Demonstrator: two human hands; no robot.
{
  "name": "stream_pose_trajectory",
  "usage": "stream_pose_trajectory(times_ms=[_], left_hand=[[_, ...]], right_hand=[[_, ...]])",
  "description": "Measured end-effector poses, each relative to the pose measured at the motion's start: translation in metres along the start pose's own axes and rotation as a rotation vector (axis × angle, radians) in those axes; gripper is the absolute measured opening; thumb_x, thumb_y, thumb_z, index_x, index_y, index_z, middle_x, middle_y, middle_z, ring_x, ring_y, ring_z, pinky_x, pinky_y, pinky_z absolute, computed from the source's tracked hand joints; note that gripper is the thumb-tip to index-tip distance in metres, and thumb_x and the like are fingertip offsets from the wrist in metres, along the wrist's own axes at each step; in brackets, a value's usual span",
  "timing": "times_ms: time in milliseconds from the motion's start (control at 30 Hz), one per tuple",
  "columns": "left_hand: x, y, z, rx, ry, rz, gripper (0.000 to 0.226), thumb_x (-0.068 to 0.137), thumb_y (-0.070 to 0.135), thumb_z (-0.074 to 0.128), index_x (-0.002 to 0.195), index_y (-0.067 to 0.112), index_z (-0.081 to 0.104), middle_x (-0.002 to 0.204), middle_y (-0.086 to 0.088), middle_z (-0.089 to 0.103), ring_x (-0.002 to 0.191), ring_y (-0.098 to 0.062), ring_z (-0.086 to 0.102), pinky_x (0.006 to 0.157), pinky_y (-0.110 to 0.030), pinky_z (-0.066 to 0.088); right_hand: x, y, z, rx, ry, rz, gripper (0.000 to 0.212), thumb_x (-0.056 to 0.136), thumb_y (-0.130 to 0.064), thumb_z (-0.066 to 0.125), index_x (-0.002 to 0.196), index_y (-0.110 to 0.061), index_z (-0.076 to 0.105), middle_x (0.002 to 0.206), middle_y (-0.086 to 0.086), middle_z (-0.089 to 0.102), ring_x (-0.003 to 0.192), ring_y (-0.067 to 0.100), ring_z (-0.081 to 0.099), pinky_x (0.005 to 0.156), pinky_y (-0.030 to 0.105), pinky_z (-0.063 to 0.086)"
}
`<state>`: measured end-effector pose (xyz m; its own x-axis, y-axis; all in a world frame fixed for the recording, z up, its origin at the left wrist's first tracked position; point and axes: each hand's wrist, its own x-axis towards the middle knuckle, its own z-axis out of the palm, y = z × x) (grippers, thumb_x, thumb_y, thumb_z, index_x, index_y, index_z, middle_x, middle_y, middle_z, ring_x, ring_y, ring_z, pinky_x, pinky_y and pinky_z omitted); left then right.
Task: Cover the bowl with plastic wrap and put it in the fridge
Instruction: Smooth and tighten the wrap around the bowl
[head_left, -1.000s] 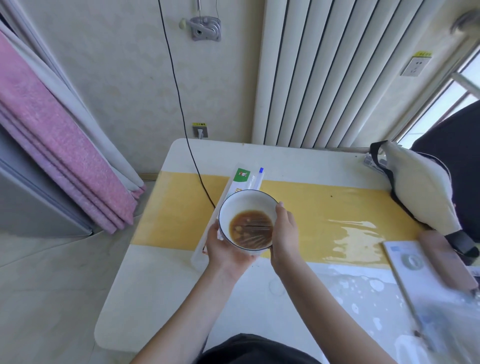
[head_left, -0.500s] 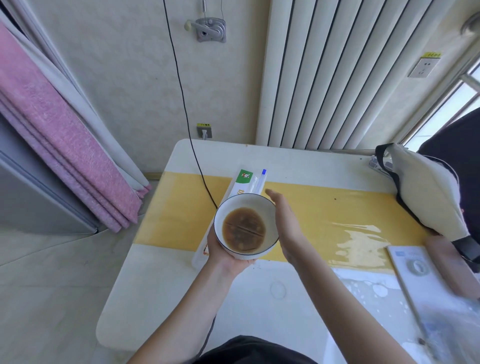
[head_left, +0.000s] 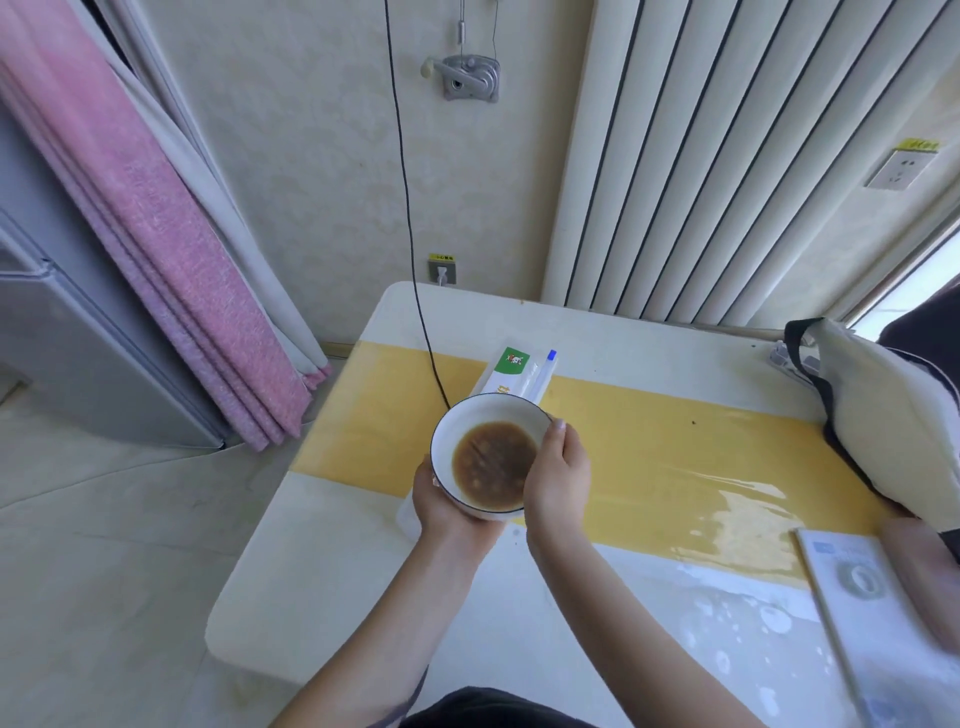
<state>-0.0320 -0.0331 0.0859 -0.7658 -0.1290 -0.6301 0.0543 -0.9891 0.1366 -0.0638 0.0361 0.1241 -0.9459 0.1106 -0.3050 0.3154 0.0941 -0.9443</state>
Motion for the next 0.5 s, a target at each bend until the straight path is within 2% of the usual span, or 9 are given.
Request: stream_pose_trajectory(times_ms=[100, 167, 200, 267, 333, 367, 433, 500], left_hand=[[-0.007, 0.010, -0.004, -0.084, 0.020, 0.088, 0.034, 0.088, 0.032, 0.043, 0.098, 0.013, 0.069, 0.090, -0.015, 0.073, 0.100, -0.036, 0.062, 0.079, -0.045, 0.049], [-0.017, 0.019, -0.006, -0.068, -0.005, 0.082, 0.034, 0.086, 0.031, 0.044, 0.101, 0.012, 0.067, 0.090, -0.017, 0.073, 0.097, -0.037, 0.061, 0.075, -0.047, 0.048], [-0.022, 0.024, -0.007, -0.045, -0.012, 0.061, 0.034, 0.082, 0.031, 0.047, 0.103, 0.013, 0.067, 0.094, -0.017, 0.072, 0.097, -0.037, 0.061, 0.075, -0.047, 0.048], [-0.029, 0.033, -0.010, 0.016, -0.037, 0.034, 0.036, 0.074, 0.031, 0.053, 0.100, 0.013, 0.069, 0.100, -0.016, 0.071, 0.097, -0.037, 0.062, 0.076, -0.045, 0.049], [-0.031, 0.042, -0.016, 0.062, -0.050, 0.028, 0.036, 0.080, 0.035, 0.050, 0.098, 0.013, 0.072, 0.104, -0.015, 0.071, 0.101, -0.036, 0.063, 0.080, -0.044, 0.050], [-0.031, 0.047, -0.019, 0.078, -0.060, 0.019, 0.043, 0.084, 0.042, 0.047, 0.106, 0.014, 0.071, 0.111, -0.014, 0.069, 0.109, -0.036, 0.061, 0.084, -0.046, 0.049], [-0.033, 0.058, -0.026, 0.077, -0.067, 0.039, 0.060, 0.087, 0.059, 0.038, 0.122, 0.016, 0.062, 0.126, -0.014, 0.062, 0.119, -0.037, 0.056, 0.090, -0.051, 0.046], [-0.038, 0.066, -0.031, 0.079, -0.048, 0.118, 0.071, 0.085, 0.067, 0.033, 0.124, 0.015, 0.060, 0.126, -0.018, 0.062, 0.107, -0.040, 0.062, 0.089, -0.057, 0.046]], right_hand=[[-0.011, 0.000, 0.005, 0.061, -0.117, 0.025, 0.037, 0.102, -0.032, 0.029, 0.108, -0.021, 0.063, 0.100, -0.007, 0.065, 0.096, 0.013, 0.057, 0.080, 0.024, 0.044], [-0.013, -0.003, 0.008, 0.062, -0.265, 0.049, 0.037, 0.102, -0.036, 0.029, 0.116, -0.026, 0.062, 0.110, -0.012, 0.063, 0.107, 0.011, 0.054, 0.093, 0.027, 0.042], [-0.013, -0.004, 0.009, 0.044, -0.336, 0.057, 0.035, 0.101, -0.036, 0.031, 0.117, -0.028, 0.061, 0.111, -0.014, 0.061, 0.110, 0.010, 0.053, 0.097, 0.028, 0.041], [-0.016, -0.004, 0.015, -0.005, -0.421, 0.039, 0.030, 0.101, -0.032, 0.032, 0.110, -0.032, 0.060, 0.105, -0.016, 0.061, 0.109, 0.011, 0.053, 0.094, 0.028, 0.041], [-0.020, -0.001, 0.022, -0.008, -0.420, 0.023, 0.030, 0.101, -0.029, 0.030, 0.097, -0.036, 0.059, 0.100, -0.014, 0.061, 0.106, 0.014, 0.054, 0.096, 0.031, 0.043], [-0.021, 0.001, 0.026, 0.003, -0.406, 0.023, 0.031, 0.102, -0.029, 0.029, 0.093, -0.035, 0.058, 0.100, -0.011, 0.061, 0.106, 0.016, 0.055, 0.099, 0.034, 0.043], [-0.024, 0.002, 0.033, 0.010, -0.405, 0.037, 0.031, 0.102, -0.029, 0.028, 0.103, -0.029, 0.059, 0.110, -0.005, 0.061, 0.112, 0.018, 0.054, 0.104, 0.036, 0.041], [-0.025, 0.002, 0.040, -0.004, -0.436, 0.059, 0.034, 0.103, -0.030, 0.028, 0.119, -0.020, 0.056, 0.120, 0.000, 0.059, 0.116, 0.020, 0.052, 0.102, 0.035, 0.042]])
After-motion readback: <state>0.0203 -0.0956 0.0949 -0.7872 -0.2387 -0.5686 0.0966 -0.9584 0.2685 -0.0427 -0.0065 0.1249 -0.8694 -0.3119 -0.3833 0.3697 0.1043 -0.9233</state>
